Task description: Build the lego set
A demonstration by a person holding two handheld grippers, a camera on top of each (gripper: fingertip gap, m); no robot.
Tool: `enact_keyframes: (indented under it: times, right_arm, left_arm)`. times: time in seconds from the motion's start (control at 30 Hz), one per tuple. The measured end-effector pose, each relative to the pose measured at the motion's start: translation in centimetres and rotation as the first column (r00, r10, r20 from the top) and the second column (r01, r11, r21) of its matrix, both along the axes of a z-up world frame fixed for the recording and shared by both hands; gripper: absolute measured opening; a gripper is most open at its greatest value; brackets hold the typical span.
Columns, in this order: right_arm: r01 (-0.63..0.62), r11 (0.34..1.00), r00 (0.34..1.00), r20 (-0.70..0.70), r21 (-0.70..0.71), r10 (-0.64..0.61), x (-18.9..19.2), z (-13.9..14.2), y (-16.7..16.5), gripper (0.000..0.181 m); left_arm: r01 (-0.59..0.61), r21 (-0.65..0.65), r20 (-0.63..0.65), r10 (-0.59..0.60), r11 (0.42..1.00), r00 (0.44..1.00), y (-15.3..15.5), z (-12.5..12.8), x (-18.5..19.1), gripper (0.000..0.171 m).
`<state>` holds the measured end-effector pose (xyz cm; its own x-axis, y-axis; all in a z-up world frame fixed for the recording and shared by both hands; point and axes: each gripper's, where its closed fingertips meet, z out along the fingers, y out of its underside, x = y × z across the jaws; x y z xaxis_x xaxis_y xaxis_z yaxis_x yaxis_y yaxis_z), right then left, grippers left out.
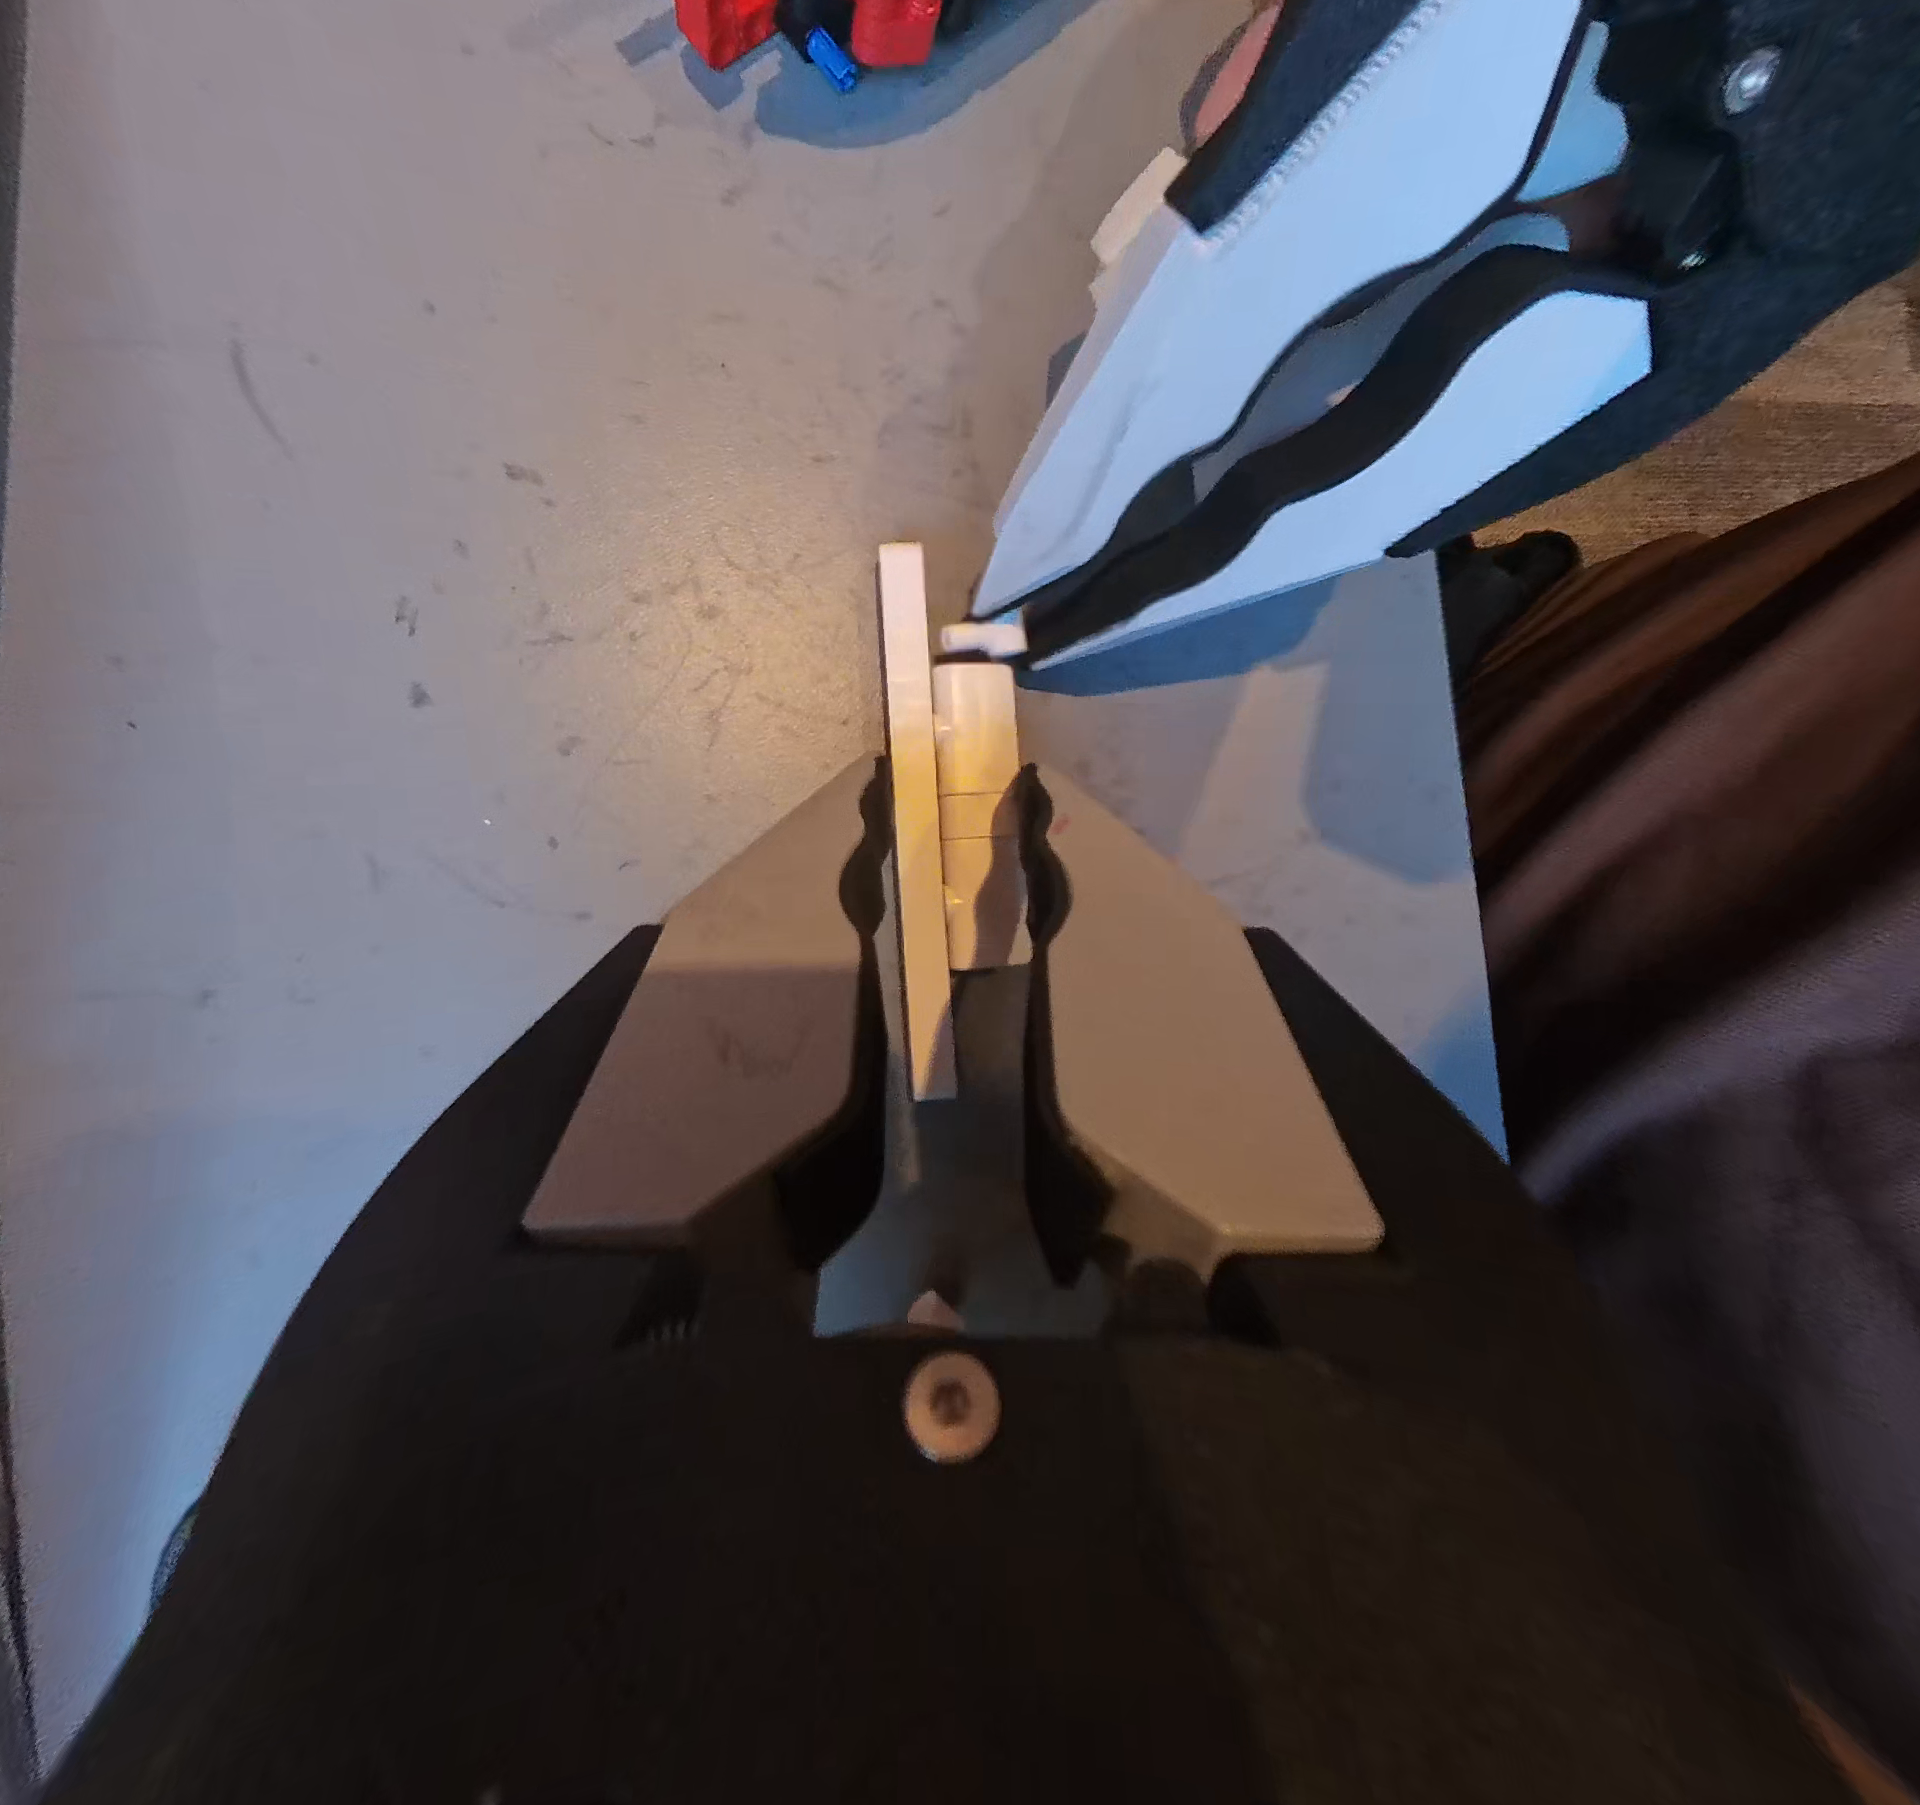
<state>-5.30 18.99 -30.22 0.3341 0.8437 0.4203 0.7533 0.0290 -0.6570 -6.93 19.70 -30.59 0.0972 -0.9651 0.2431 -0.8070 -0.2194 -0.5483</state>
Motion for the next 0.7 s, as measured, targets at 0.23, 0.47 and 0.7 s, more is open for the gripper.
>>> enact_keyframes:
  times: [0.23,0.47,0.7]
  right_arm:
    - [-0.016,1.0,1.0,0.019,-0.001,0.016,-0.1,-0.3,-0.1,0.009]
    - [-0.009,1.0,1.0,0.018,-0.013,0.009,0.0,-0.3,-0.2,0.009]
    - [-0.057,0.998,0.997,0.047,-0.038,0.059,-0.1,-0.4,-0.3,0.009]
  left_arm:
    - [0.051,0.087,-0.023,-0.049,0.995,0.999,0.0,-0.1,0.3,0.035]
    - [0.104,0.085,-0.042,-0.101,0.991,0.994,-0.6,-0.1,0.7,0.036]
    - [0.128,0.095,-0.046,-0.124,0.987,0.991,-0.7,-0.2,1.0,0.027]
